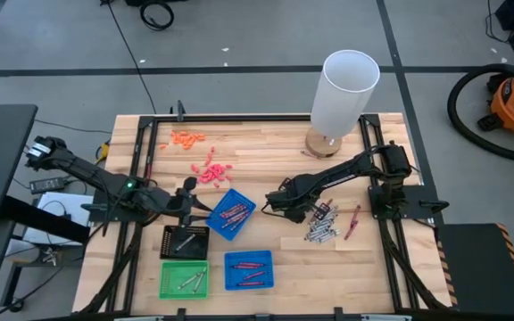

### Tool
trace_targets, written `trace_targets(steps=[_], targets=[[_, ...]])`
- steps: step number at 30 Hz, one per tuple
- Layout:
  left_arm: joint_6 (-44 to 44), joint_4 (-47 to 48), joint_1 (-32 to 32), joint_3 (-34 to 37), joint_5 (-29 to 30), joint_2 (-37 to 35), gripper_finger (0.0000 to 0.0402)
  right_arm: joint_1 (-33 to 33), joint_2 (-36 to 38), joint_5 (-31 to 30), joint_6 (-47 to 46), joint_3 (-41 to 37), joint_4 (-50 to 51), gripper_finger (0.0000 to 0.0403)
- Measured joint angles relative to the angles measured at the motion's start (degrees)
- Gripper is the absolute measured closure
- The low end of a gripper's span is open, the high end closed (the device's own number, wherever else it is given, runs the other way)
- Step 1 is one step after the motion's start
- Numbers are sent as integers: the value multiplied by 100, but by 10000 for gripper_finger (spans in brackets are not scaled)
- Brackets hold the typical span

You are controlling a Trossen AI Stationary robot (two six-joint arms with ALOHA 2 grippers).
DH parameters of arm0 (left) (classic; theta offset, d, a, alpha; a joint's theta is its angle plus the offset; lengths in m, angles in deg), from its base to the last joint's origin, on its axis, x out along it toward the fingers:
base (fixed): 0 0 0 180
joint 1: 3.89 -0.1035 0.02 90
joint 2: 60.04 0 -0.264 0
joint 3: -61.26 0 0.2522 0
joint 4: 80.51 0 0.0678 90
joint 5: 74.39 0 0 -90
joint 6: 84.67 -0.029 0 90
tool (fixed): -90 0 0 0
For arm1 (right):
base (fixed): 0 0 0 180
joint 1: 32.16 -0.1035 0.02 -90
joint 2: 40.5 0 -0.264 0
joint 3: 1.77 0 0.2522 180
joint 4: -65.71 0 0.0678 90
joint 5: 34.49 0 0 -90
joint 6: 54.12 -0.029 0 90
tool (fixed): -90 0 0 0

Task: Sort crayons
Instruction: Put the white crayon into the green bin

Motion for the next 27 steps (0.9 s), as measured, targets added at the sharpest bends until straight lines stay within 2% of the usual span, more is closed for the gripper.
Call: trace_targets(steps=[4,10,20,27], targets=[[4,28,14,-3,0,1,292,-13,5,-18,-15,-2,-29,381],[94,158,12,-5,1,2,292,-129,-18,-463,-279,125,-190,367],[247,134,97,8,23,56,290,-166,-19,-498,-903,1177,-50,365],[-125,-494,159,21,952,668,243,-108,-13,-413,-1805,2080,-316,365]])
